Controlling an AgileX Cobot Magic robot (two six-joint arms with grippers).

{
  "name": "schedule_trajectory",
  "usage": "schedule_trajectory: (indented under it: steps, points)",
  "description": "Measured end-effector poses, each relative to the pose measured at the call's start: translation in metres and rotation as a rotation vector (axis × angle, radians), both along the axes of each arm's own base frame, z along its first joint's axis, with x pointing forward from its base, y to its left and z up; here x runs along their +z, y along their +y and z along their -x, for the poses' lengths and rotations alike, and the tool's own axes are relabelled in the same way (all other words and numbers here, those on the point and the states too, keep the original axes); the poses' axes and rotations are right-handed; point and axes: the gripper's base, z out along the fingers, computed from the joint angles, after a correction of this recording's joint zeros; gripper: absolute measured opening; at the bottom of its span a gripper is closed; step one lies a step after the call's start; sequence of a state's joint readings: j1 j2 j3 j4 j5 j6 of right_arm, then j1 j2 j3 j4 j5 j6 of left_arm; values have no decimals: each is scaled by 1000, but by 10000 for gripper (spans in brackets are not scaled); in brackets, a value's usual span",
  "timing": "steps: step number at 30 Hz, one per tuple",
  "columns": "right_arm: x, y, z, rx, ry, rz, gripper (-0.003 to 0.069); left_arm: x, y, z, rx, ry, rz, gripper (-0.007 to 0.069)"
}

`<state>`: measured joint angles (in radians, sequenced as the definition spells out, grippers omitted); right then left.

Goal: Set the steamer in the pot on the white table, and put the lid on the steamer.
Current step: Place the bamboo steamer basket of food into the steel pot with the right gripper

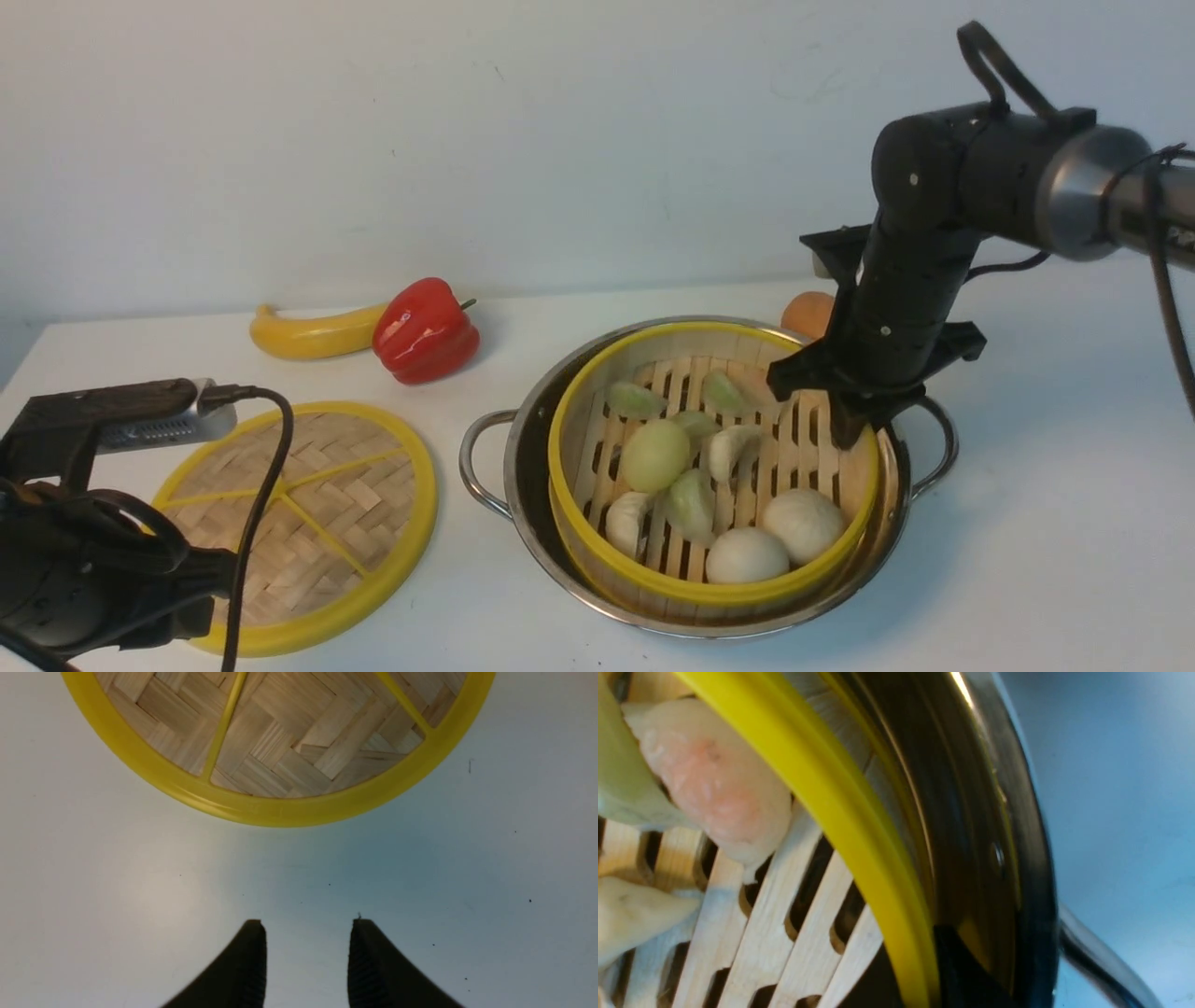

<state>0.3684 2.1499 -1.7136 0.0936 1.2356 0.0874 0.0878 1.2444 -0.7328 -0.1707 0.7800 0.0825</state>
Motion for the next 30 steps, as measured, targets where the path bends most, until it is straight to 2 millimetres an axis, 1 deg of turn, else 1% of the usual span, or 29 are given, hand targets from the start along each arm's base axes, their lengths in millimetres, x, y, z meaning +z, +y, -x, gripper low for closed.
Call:
schedule_trajectory:
  steps: [6, 9, 12, 14, 15, 16, 17, 20, 23, 26, 28, 30]
  points:
    - [0, 0, 0, -1, 0, -5, 57, 0, 0, 0, 0, 0, 0, 242]
    - [0, 1, 0, -4, 2, -12, 82, 0, 0, 0, 0, 0, 0, 242]
    - [0, 2, 0, -6, 0, -18, 132, 0, 0, 0, 0, 0, 0, 242]
    - [0, 2, 0, -7, 4, -22, 183, 0, 0, 0, 0, 0, 0, 242]
    - [0, 2, 0, -8, 5, -23, 193, 0, 0, 0, 0, 0, 0, 242]
    - [1, 2, 0, -9, 5, -27, 221, 0, 0, 0, 0, 0, 1, 242]
    - [1, 3, 0, -12, 6, -33, 264, 0, 0, 0, -4, -1, -1, 242]
    - [1, 3, 0, -13, 7, -36, 329, 0, 0, 0, -13, -2, -5, 242]
    - [1, 3, 0, -12, 6, -36, 374, 0, 0, 0, -20, -5, -8, 242]
    - [3, 4, -1, -11, 1, -38, 394, 1, 0, -2, -18, -21, -10, 242]
    - [8, 5, -4, -8, -21, -43, 405, 1, 0, -3, -13, -37, -8, 242]
    - [23, 6, -12, -2, -79, -50, 412, 2, 0, -5, 0, -66, 3, 242]
